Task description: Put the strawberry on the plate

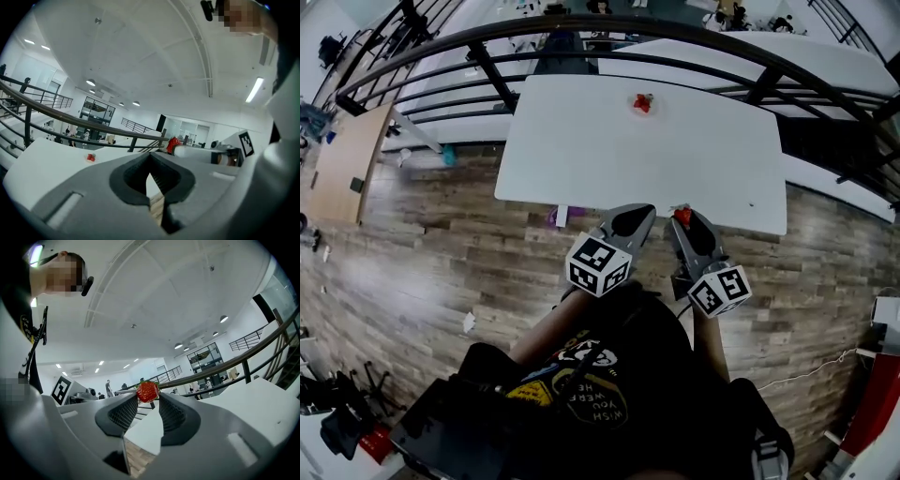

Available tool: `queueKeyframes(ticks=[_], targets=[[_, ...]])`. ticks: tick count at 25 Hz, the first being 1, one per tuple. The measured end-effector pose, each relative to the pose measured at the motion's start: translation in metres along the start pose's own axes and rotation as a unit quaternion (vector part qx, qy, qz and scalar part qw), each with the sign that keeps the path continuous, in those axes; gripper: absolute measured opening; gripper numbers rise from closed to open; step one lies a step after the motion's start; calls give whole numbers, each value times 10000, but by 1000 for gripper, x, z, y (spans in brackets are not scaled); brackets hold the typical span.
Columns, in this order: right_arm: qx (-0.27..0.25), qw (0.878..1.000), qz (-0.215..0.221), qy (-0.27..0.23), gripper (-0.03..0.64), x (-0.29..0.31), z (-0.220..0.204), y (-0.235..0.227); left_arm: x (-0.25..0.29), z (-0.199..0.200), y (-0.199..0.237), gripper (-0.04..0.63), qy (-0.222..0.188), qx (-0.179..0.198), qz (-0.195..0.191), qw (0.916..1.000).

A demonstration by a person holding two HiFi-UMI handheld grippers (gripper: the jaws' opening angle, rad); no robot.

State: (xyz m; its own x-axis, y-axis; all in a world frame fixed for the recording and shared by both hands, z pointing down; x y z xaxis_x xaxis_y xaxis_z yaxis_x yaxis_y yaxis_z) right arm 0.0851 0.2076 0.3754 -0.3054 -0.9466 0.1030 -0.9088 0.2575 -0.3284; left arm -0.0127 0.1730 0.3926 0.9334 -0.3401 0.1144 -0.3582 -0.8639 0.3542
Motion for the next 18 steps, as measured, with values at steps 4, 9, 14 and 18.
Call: queueKeyframes(ticks=[4, 9, 14, 18], targets=[[-42, 10000, -44, 32, 147, 19, -1, 4, -4, 3, 21, 4, 80, 294, 103, 9995], [-82, 9999, -141, 3, 147, 32, -1, 10, -12, 2, 47, 5, 77, 175, 351, 9992], [-45, 9998, -169, 55, 147, 39, -4, 3, -8, 2, 57, 3, 25, 52, 435, 9990], [5, 9999, -99, 107, 147, 48, -2, -7, 7, 1, 61, 3, 67, 0, 446, 9990]])
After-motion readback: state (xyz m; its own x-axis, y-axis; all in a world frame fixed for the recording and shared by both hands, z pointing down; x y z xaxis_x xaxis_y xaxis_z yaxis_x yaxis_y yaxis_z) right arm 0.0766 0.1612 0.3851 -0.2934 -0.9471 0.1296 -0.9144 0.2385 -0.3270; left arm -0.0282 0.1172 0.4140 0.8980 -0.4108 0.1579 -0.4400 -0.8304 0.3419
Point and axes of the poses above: the fingertips, and each gripper's own axes: x forward along the fingers, y to its left, z out of its top, the point moved 4 cm from there along -x, backward along the fingers, and after that the axes turned 9 degrees about -z, right-handed, at the moved point
